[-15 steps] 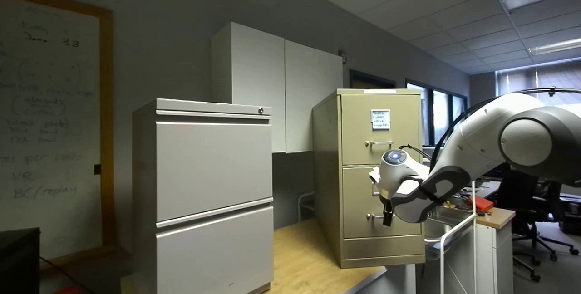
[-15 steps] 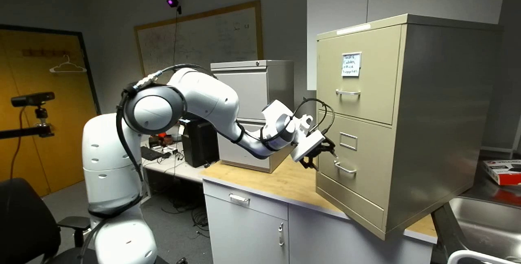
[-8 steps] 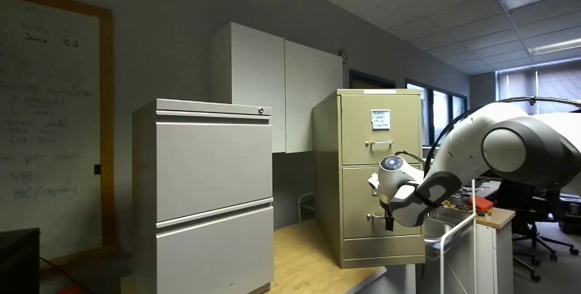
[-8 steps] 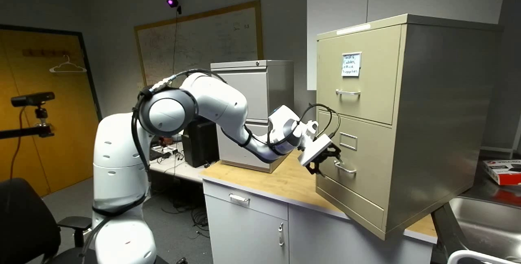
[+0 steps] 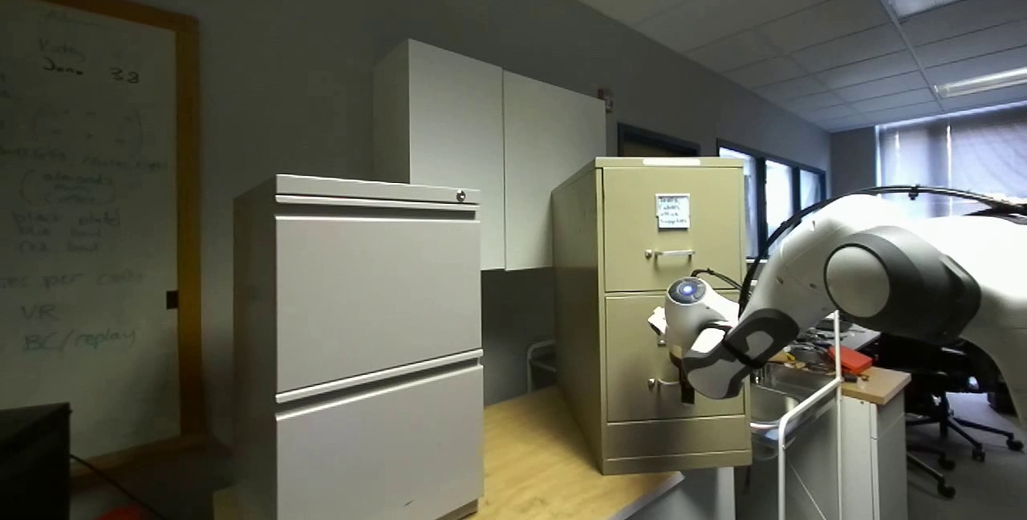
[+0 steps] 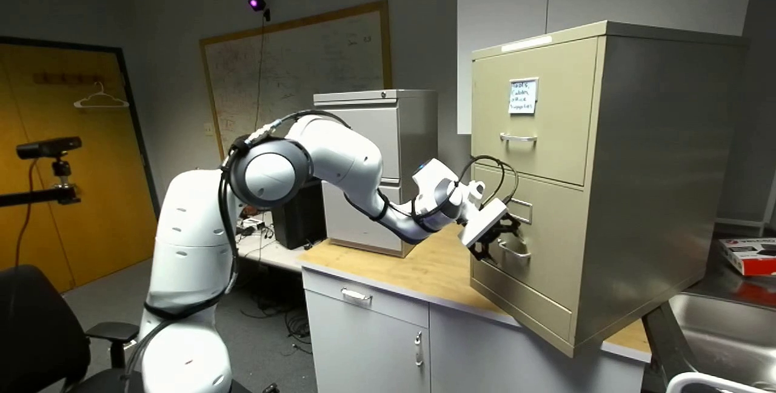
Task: Open the bottom drawer of the cabinet to the right.
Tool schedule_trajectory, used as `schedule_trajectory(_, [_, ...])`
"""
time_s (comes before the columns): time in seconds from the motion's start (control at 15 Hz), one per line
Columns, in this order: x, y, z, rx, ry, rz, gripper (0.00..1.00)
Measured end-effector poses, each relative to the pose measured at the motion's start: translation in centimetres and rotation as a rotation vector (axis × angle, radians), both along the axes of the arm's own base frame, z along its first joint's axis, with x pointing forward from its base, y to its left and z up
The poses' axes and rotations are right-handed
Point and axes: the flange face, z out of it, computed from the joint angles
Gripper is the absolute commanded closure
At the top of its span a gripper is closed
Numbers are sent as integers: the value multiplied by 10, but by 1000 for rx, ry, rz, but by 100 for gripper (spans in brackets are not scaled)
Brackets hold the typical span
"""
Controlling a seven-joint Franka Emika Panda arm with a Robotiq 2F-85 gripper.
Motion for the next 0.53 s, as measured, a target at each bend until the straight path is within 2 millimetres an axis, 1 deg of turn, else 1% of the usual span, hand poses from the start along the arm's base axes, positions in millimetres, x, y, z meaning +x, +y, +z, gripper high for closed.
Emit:
schedule_trajectory(0.27, [12,4,-9,12,20,7,0])
schedule_trajectory(0.53, [22,8,-26,48,59,-1,0])
